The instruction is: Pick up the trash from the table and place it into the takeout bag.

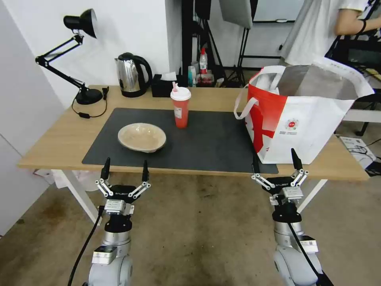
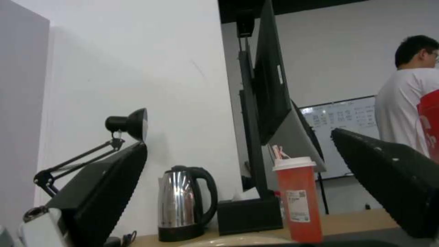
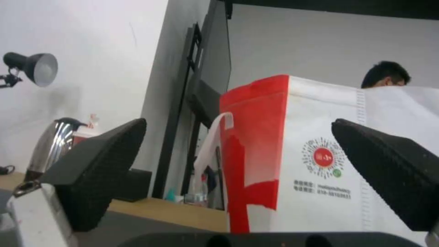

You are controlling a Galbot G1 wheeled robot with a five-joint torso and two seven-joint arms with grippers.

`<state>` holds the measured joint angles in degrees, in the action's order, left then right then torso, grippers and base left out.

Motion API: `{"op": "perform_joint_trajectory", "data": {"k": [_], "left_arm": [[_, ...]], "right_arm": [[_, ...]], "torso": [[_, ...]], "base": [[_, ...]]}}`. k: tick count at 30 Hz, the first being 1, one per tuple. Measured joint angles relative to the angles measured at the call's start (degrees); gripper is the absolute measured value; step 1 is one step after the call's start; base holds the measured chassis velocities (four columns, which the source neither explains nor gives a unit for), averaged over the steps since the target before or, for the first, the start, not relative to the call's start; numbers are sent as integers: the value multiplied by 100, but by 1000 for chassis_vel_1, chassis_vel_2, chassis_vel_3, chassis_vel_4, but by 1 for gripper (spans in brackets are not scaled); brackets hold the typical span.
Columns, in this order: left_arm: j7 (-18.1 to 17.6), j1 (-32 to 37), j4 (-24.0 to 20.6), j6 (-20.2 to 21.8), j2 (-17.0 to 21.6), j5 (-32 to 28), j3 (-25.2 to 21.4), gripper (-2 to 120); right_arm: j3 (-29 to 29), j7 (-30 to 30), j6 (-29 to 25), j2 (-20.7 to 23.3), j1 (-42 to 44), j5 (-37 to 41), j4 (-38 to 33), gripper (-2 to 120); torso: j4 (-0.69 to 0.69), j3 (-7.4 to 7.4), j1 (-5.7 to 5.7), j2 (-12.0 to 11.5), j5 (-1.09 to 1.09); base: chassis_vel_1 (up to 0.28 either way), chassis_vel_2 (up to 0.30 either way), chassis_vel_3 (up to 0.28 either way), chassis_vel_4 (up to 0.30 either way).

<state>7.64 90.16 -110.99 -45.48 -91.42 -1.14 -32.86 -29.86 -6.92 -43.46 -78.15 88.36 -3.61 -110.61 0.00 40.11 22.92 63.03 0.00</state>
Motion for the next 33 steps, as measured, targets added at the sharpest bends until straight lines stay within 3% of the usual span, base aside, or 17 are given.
{"op": "perform_joint_trajectory", "data": {"k": [33], "left_arm": [[4,32,-27,9,1,17,13,100]], "right_arm": [[-126,29,-204,-41,91,-23,126,100]], "torso": [[0,0,0,0,0]], "base": [[0,0,0,0]]}}
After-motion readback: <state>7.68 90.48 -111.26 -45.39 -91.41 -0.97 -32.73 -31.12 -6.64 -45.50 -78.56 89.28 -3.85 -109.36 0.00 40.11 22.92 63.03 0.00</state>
